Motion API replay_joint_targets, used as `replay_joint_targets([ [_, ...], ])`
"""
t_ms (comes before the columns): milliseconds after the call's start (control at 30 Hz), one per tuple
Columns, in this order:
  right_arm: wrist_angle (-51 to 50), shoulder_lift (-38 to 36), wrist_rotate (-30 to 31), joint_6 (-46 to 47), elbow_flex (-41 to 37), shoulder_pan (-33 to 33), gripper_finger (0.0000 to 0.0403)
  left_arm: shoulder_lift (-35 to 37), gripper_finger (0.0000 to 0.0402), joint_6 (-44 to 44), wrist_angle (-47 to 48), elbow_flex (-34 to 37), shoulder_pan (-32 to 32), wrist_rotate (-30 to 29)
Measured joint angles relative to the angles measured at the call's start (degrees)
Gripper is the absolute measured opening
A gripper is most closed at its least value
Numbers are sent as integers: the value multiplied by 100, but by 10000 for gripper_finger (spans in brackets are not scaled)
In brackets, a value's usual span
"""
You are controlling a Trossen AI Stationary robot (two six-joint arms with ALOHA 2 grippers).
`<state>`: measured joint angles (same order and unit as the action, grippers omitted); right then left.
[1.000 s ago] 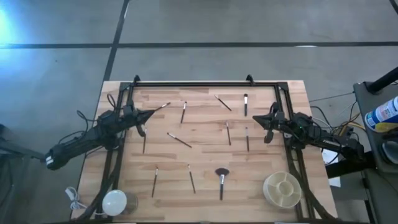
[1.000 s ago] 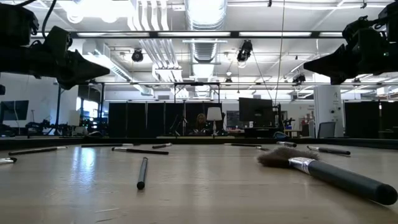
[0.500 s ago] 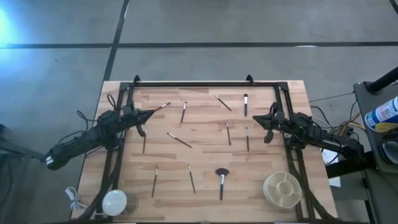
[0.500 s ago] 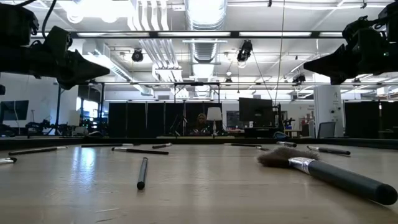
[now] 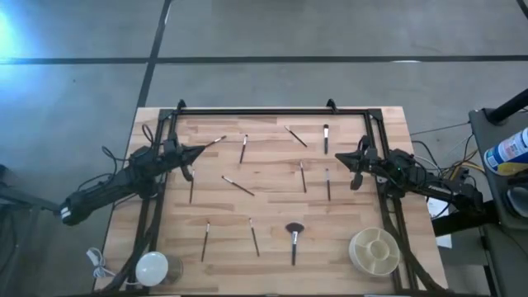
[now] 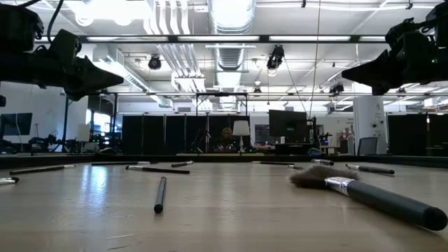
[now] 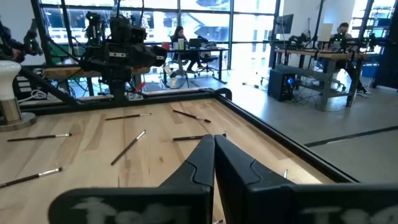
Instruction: Put items in baskets/containers
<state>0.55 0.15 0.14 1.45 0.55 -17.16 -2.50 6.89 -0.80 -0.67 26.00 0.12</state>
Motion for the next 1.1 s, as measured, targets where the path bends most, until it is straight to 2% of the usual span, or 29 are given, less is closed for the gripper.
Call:
replay_joint_targets([
  [500,0,1,0,-4,-1,2,8,-2,0,19,-2,-1,-2,0],
  [733,-1,-1,-1,-8,0,1,8,-1,0,342,-391,3,0,0],
  [900,-2,1,0,-8,1,1,8,-2,0,1155,-577,3,0,0],
  [1100,-1,-1,-2,0,1,0,8,0,0,1209,-870,3,0,-12],
])
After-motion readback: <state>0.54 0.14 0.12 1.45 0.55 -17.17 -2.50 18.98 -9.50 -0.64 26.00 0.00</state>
